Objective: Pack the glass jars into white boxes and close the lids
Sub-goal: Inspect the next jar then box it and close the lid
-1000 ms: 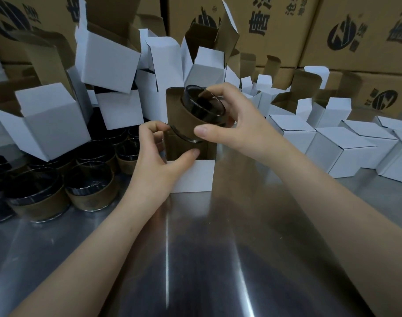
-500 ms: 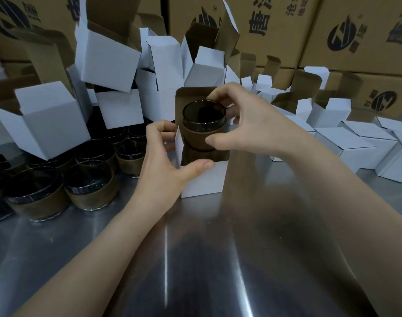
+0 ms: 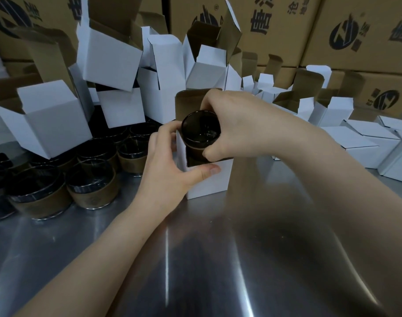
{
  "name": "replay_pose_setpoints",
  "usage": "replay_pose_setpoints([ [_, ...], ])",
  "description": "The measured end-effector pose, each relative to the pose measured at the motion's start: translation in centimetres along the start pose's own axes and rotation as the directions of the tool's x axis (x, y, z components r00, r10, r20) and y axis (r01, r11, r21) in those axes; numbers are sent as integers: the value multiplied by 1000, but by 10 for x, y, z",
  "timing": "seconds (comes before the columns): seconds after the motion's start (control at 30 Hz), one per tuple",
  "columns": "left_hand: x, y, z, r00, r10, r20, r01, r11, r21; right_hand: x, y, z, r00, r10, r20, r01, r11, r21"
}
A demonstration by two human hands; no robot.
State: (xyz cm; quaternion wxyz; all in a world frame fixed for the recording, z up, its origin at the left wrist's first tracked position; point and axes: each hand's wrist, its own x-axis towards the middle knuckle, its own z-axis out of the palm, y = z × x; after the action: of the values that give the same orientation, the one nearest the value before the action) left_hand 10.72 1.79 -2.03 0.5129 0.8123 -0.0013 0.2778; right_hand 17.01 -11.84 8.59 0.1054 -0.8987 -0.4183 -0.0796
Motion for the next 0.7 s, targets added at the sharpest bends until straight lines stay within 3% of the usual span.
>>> replay_pose_setpoints([
  [0.37,0,-7,1,999,3,-37,-2,999,43,13,-14,8,979,177,106,-169,982,-83],
  [0.57,0,-5,0,999,15,-40,-12,996,86,26,-15,4,924,274,265,-253,961,-113],
  [0.7,0,-3,1,1000,9,-29,-5,993,115,33,-18,-1,892,281,355,-234,957,-171],
])
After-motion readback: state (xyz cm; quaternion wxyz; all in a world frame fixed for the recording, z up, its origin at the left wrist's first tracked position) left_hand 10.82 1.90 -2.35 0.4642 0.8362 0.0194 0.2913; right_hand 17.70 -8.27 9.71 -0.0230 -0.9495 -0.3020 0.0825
